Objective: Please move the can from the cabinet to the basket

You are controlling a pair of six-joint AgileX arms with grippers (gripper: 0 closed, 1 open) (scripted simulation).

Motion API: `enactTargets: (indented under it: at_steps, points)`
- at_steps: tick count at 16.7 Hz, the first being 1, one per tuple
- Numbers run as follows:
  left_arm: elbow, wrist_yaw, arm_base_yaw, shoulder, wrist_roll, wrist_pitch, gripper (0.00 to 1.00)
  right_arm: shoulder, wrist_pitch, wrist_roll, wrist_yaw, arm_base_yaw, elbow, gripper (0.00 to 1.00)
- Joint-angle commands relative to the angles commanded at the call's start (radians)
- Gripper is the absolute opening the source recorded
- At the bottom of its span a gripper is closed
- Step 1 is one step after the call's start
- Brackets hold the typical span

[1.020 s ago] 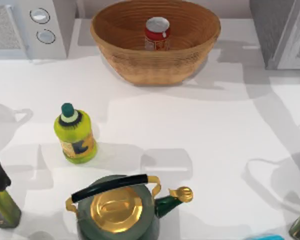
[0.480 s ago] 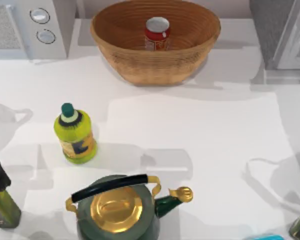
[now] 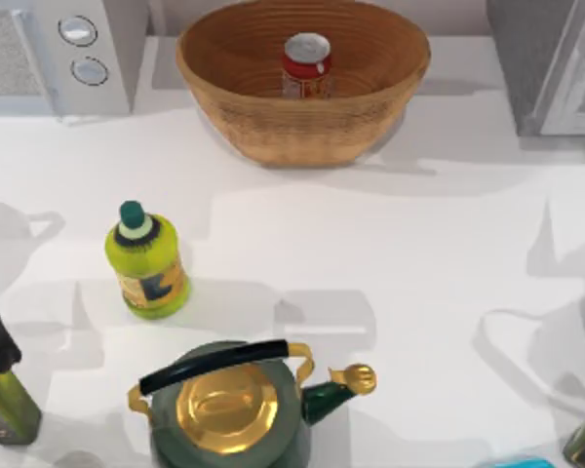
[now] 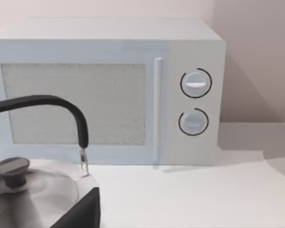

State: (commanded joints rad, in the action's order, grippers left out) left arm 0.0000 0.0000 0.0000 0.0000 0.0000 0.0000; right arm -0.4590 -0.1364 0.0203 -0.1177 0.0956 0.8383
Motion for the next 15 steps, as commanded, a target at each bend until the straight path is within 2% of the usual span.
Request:
enactTargets:
  at_steps: [10, 15]
  points:
    - [0.000, 0.000, 0.000, 0.000, 0.000, 0.000, 1.00, 0.356, 0.111, -0.017, 0.076, -0.039, -0.685, 1.00]
    - [0.000, 0.000, 0.000, 0.000, 0.000, 0.000, 1.00, 0.459, 0.136, -0.020, 0.118, -0.096, -0.838, 1.00]
